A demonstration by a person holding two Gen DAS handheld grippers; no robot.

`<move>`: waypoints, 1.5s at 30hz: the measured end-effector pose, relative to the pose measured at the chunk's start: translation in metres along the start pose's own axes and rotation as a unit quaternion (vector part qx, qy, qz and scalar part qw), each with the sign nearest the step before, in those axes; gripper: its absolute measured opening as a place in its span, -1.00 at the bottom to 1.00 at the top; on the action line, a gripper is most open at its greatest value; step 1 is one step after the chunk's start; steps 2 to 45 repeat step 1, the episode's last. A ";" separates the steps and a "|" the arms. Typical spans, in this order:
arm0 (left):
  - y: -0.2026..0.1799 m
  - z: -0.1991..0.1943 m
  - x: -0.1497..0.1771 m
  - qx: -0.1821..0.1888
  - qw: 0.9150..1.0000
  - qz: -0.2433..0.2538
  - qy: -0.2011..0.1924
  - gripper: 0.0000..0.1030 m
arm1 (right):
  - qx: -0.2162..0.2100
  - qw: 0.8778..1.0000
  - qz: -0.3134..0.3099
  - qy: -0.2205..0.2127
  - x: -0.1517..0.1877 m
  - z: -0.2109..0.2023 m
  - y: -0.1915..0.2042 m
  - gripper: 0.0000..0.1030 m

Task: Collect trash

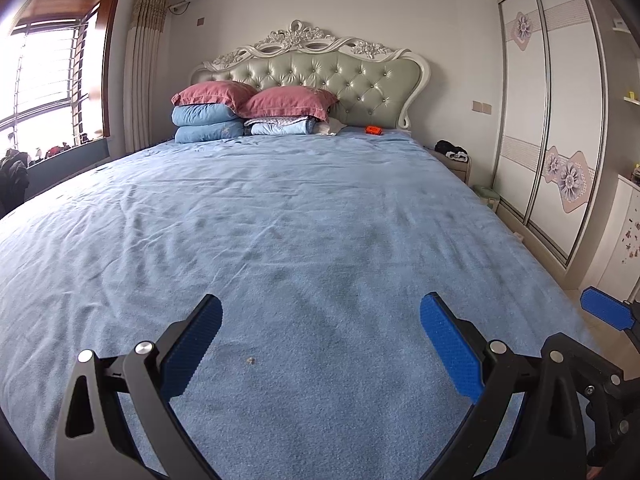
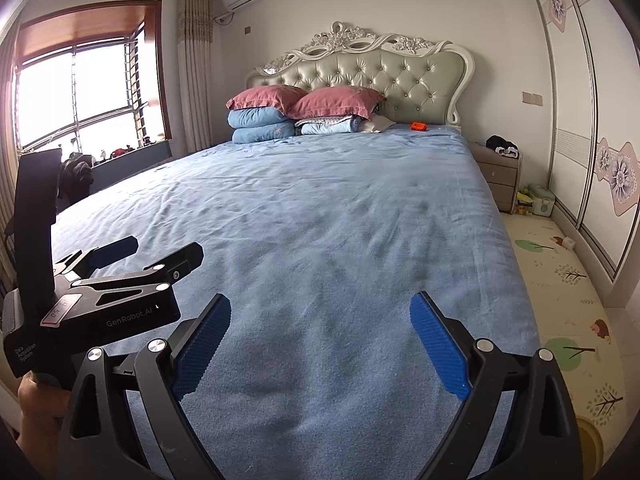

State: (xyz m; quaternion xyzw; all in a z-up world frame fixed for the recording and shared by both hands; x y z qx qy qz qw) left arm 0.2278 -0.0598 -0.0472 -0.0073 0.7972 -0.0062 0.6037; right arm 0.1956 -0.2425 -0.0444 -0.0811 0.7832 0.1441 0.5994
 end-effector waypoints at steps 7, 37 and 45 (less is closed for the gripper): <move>0.001 0.000 0.001 0.002 1.000 -0.004 0.000 0.92 | 0.001 1.000 0.000 -0.001 0.000 0.000 0.000 0.71; 0.001 0.000 0.001 0.002 1.000 -0.004 0.000 0.92 | 0.001 1.000 0.000 -0.001 0.000 0.000 0.000 0.71; 0.001 0.000 0.001 0.002 1.000 -0.004 0.000 0.92 | 0.001 1.000 0.000 -0.001 0.000 0.000 0.000 0.71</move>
Point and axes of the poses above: each gripper's, at about its wrist camera, not at the fingertips, and z roughly the way its jaws point, y to its left, x to its underside, the point moved 5 cm from there along z, roughly the way its jaws point, and after that the axes turned 12 degrees about -y, right-handed, at the moved point
